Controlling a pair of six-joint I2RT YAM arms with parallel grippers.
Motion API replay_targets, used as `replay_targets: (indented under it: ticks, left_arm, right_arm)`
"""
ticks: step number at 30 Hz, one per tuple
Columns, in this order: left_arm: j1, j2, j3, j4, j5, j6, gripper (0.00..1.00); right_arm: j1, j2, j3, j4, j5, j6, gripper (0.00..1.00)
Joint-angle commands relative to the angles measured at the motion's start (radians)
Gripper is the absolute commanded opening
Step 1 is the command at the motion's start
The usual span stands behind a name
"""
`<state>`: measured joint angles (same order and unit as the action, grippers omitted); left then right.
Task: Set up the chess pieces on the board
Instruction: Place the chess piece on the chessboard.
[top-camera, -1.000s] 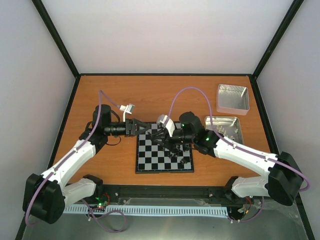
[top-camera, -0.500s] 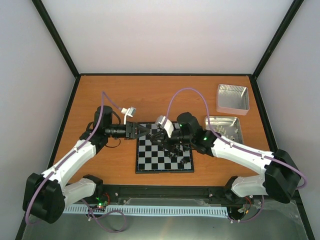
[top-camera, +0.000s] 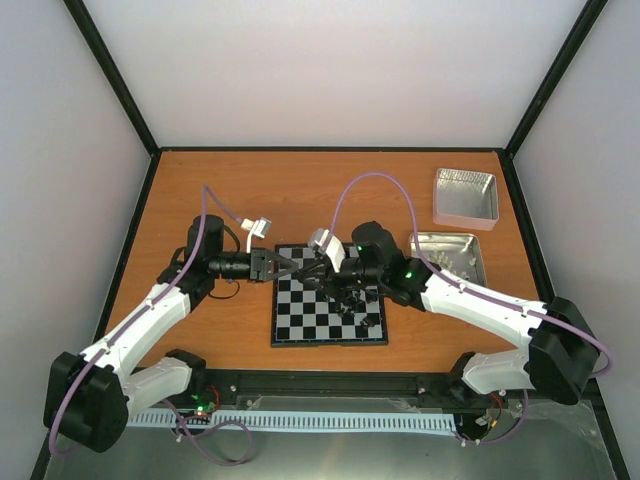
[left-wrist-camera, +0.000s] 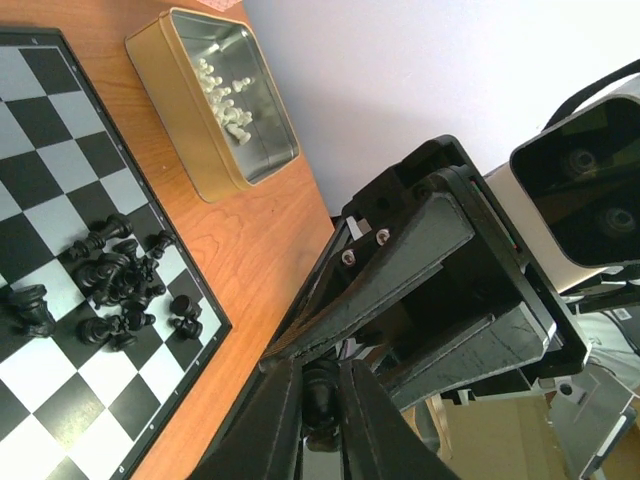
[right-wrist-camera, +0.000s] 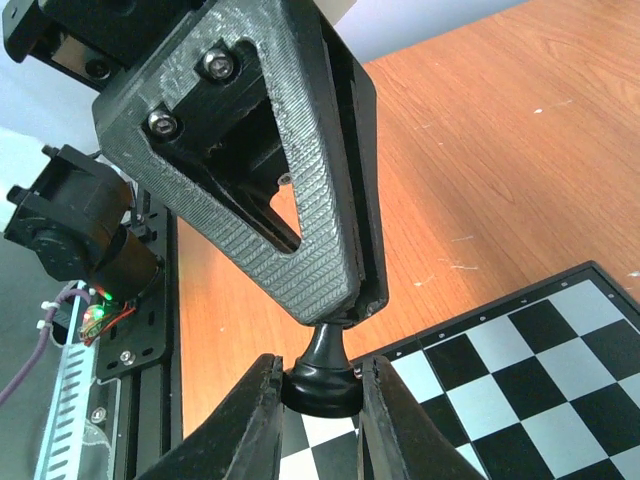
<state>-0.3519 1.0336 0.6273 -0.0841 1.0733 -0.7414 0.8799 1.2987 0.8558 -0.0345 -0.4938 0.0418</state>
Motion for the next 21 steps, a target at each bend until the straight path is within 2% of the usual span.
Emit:
replay_targets:
  ticks: [1,7,11,14,16,21]
  left_arm:
    - [-0.009,0.003,0.009,-0.01,-0.006,0.026,0.05]
    - [-0.009,-0.006,0.019,-0.013,-0.02,0.047,0.01]
    - [-0.009,-0.015,0.036,-0.06,-0.084,0.094,0.01]
    - [-0.008,-0.02,0.063,-0.141,-0.198,0.165,0.01]
    - [-0.009,-0.021,0.083,-0.194,-0.29,0.216,0.01]
    - [-0.009,-0.009,0.137,-0.277,-0.566,0.318,0.01]
  right_arm:
    - [0.014,0.01,0.026,0.01,-0.01,-0.006,0.1]
    - [0.014,0.015,0.027,0.007,0.001,0.014,0.16]
    - [0.014,0.017,0.044,-0.034,0.047,0.049,0.37]
    - [0.014,-0.019,0.008,-0.009,0.111,0.087,0.52]
    - [0.014,-0.053,-0.026,0.012,0.137,0.131,0.58]
    - [0.013,-0.146,-0.106,-0.004,0.305,0.269,0.65]
